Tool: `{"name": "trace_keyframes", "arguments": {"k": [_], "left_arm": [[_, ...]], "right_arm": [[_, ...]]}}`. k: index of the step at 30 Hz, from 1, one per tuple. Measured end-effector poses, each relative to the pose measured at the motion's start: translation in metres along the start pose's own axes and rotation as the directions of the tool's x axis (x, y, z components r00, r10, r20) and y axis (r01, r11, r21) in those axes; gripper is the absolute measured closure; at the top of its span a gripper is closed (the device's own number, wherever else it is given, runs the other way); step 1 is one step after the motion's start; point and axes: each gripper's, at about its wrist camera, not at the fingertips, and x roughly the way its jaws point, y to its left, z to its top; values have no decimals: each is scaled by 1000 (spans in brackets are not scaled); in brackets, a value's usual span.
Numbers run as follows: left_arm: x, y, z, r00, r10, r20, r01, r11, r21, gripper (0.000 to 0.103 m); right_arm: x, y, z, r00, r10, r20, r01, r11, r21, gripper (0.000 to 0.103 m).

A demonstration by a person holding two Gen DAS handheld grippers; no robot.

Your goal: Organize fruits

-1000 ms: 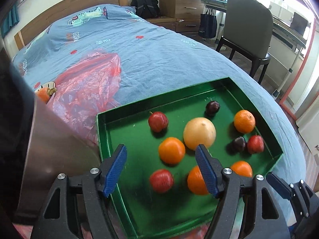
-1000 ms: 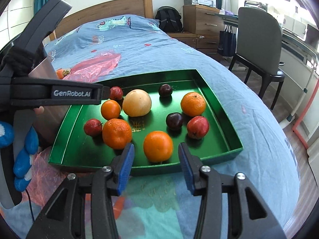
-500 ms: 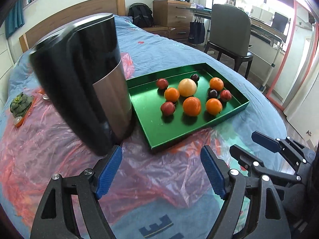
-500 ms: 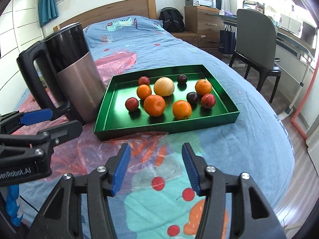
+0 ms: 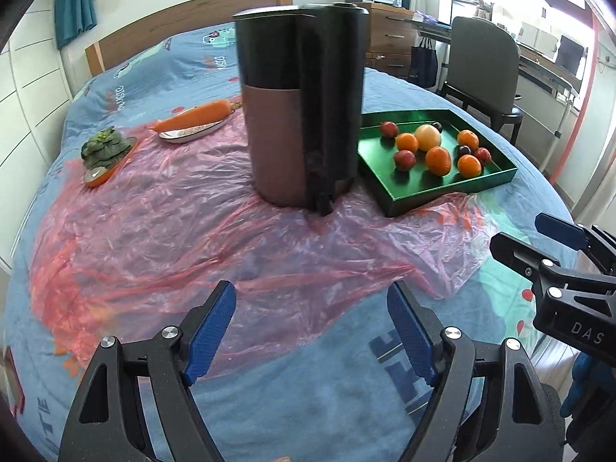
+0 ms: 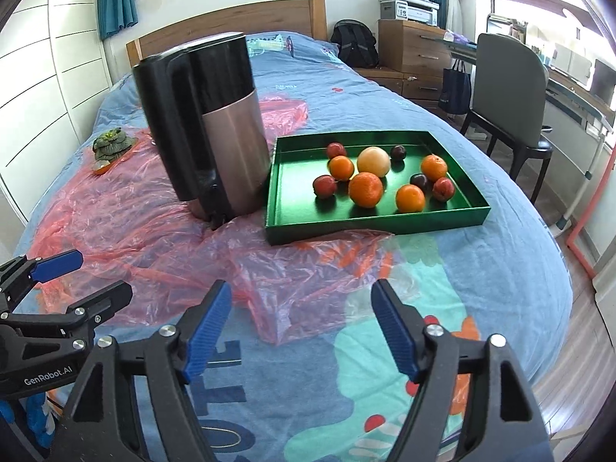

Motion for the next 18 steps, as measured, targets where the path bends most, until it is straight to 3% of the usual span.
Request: {"name": "trace_keyframes", "arguments": {"k": [2,3,4,5,18], "left_arm": [[-5,13,-5,1000,13,15,-13,1000,-11,24],[-7,19,-7,1000,22,17,-21,1000,-18,18],[-9,26,-10,1000,27,15,-26,999,-30,3],[-13,34,-12,999,29,22,-28,999,-46,1],[-46,100,-36,993,95,75,-81,981,-175,1]], "right_arm": [[-3,13,-1,1000,2,11,-2,1000,-16,0],[-4,20,-2,1000,2,17,-2,1000,-25,0],[-5,25,-3,1000,4,23,-3,999,-32,0],[-6,31,-3,1000,6,28,-5,999,-39,0],[-15,73,3,996,3,86,5,995,-97,0]]}}
